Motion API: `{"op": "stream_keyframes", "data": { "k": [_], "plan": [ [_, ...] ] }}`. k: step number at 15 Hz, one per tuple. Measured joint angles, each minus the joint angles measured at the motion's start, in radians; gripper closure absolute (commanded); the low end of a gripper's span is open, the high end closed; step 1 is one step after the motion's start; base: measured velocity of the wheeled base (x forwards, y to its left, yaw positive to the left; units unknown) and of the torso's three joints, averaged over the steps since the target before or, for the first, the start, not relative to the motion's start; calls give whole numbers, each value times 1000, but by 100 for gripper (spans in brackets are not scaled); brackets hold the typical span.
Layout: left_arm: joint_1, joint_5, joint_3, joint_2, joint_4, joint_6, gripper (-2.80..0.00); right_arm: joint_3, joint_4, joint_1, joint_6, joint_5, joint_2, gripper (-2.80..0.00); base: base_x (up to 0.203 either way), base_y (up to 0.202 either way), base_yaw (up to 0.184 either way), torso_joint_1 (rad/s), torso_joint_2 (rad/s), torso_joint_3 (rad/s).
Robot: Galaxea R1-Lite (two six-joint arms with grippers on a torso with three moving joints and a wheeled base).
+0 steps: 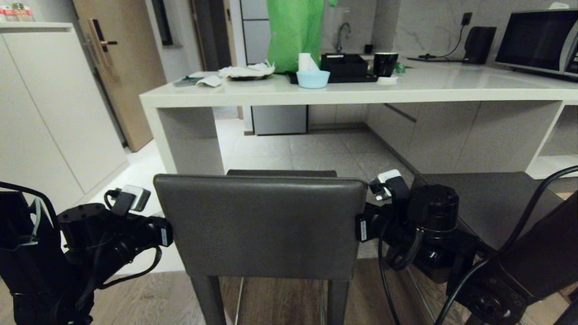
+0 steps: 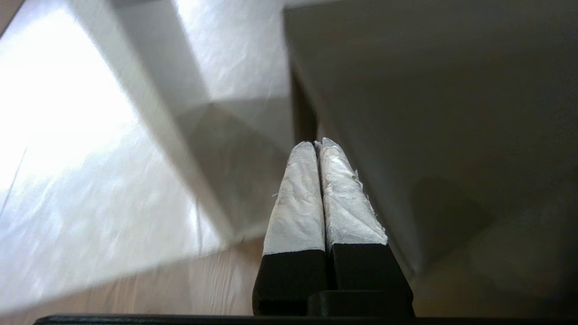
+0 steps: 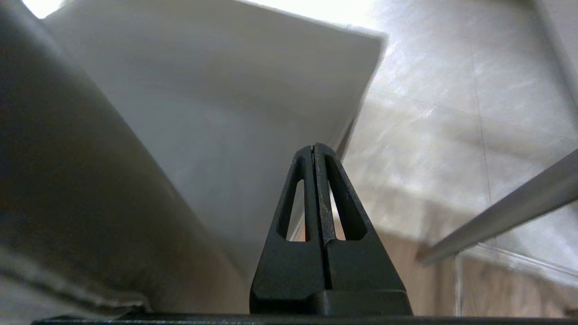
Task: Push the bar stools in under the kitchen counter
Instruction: Push the gray chair back under the dining table
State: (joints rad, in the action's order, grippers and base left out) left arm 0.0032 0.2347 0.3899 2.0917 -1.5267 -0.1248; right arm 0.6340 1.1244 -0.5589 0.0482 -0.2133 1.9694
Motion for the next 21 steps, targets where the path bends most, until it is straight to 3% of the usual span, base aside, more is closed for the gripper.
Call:
{"op": "stream_keyframes", "data": {
  "k": [12,16,18,21],
  "plan": [
    [0,-1,-5,-1,5,-3,0,-8,-4,-3,1,0,12,0,188,0,2,3,3,2],
    [-1,-10,-53,-10,5,-17,0,-27,21,-3,-2,-3,10,0,52,0,0,5,4,-3],
    [25,-36,-117,-22,6,-39,0,-53,49,4,-4,-3,2,0,0,0,0,0,0,0],
    [122,-61,-209,-74,5,-36,0,-100,81,30,-7,2,-31,0,0,0,0,0,0,0]
  ]
}}
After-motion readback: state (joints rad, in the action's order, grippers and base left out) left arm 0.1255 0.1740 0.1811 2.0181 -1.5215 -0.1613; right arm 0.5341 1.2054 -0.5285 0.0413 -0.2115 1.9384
